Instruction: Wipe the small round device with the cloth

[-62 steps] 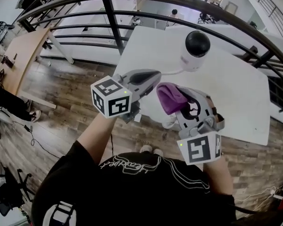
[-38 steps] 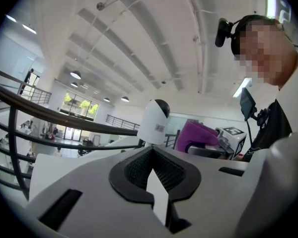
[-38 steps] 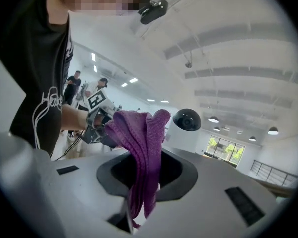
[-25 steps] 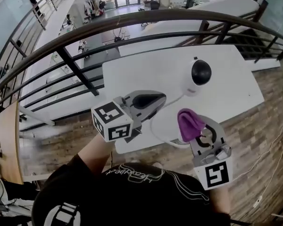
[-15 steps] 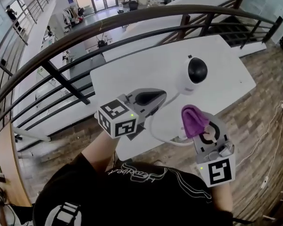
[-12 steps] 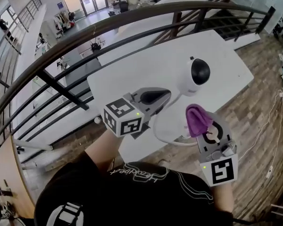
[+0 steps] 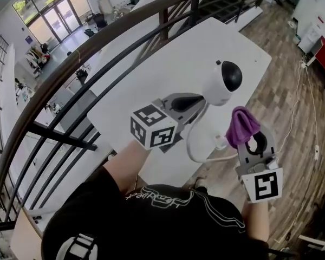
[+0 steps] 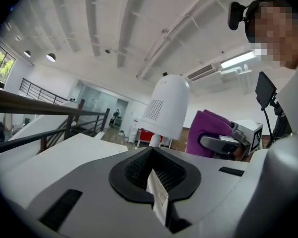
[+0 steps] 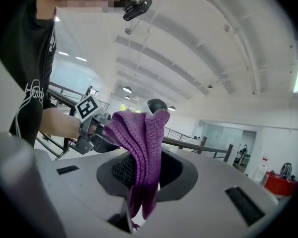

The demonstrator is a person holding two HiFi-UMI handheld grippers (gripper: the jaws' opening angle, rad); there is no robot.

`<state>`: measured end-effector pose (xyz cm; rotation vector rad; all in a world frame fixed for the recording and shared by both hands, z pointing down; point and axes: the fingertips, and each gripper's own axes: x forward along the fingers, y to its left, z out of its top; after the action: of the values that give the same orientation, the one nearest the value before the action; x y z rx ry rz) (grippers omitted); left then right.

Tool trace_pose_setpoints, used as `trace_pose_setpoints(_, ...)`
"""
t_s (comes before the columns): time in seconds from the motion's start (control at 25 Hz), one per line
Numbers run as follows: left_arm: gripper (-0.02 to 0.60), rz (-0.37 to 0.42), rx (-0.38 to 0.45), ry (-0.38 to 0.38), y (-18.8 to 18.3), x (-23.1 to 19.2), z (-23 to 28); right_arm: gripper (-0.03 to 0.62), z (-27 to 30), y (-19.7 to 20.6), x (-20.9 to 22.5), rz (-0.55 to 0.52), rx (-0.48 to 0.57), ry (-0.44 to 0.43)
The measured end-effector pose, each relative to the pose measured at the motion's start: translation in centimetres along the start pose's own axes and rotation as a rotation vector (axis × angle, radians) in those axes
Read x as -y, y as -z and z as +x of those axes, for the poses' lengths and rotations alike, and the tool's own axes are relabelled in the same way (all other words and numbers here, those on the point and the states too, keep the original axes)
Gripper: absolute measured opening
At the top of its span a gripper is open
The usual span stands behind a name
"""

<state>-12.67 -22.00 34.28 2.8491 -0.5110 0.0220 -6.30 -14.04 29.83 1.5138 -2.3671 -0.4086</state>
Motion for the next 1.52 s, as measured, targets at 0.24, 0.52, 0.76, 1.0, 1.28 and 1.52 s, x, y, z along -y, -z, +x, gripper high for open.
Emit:
trace_pose_setpoints(0.24,0.008,0.005,0.011,0.087,-0.8,0.6,0.2,0.061,-0.4,-1.0,0.4,-0.008,-0.011,0.083)
trace_pose_setpoints(0.52,0.008,0.021,0.026,0.149,-1.1,0.8,-0.1,0.061,-0.5,-3.1,1.0,-0.046,-0.005,0.176)
trace_pose_setpoints(0.76,0.008,0.01,0.033,0.171,-1.5,1.2,-0.4,0.061,0.2,-6.5,0.9,-0.109,0.047,0.219)
trace_pose_setpoints(1.0,0.008,0.008,0.022,0.181,-2.2,1.8,0.2,0.061,0.9,-9.5,1.3,-0.15,0.096,0.234)
trace_pose_setpoints(1.28,0.008,0.013,0.012,0.178,-2.2,2.3,0.3,0.061,1.5,-10.4,1.4,-0.249,0.084,0.279)
trace_pose_setpoints(1.52,0.008,0.026,-0.004,0.18,-1.9,2.7,0.4,0.061,2.3,-10.2,1.0,-0.291,0.045,0.31)
